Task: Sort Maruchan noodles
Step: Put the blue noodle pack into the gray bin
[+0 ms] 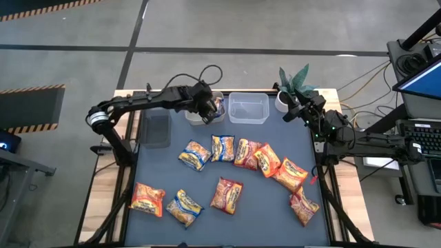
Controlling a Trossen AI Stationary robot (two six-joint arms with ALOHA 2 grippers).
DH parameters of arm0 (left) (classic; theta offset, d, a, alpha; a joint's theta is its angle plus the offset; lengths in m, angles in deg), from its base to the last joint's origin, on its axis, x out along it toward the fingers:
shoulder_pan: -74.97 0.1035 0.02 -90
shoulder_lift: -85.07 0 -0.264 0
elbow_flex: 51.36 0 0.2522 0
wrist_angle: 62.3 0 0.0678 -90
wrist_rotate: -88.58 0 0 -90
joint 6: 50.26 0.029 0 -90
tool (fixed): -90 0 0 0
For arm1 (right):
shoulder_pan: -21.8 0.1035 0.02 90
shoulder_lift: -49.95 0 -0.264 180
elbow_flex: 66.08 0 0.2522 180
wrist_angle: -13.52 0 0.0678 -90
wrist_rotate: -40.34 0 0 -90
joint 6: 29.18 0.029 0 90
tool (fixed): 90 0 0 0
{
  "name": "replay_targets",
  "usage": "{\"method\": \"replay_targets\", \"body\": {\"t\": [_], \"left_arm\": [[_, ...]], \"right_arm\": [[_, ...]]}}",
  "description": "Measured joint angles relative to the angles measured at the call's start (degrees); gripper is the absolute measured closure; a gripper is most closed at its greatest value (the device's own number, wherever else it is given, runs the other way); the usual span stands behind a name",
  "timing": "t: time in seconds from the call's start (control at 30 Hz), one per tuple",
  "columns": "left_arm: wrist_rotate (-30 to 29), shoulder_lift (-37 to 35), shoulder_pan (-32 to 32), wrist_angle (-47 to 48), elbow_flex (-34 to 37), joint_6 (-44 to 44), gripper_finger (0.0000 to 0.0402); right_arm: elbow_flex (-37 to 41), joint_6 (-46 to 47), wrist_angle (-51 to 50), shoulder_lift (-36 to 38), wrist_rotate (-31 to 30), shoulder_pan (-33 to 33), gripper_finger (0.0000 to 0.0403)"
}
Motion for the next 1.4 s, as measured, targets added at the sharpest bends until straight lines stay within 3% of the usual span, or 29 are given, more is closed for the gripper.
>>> {"method": "replay_targets", "body": {"t": [0.13,0.77,1.0,1.23,1.4], "left_arm": [[-1.7,2.4,0.3,0.8,0.9,2.6,0.0392],[-4.2,12.9,0.5,-1.7,-3.7,4.7,0.0401],[0.3,12.4,0.6,-3.8,-5.7,4.4,0.0401],[0.0,12.3,0.5,-3.0,-7.8,5.0,0.0402],[0.1,11.4,0.5,2.6,-8.4,7.9,0.0402]], "right_arm": [[0.0,0.0,0.0,0.0,-0.3,0.0,0.0193],[0.0,-0.8,0.0,0.0,-0.7,0.0,0.0193],[0.0,-1.0,0.0,0.0,-0.7,0.0,0.0193],[0.0,-1.0,-0.1,0.0,-0.7,0.0,0.0193],[0.0,-1.0,-0.7,-0.2,-0.7,0.0,0.0193]]}}
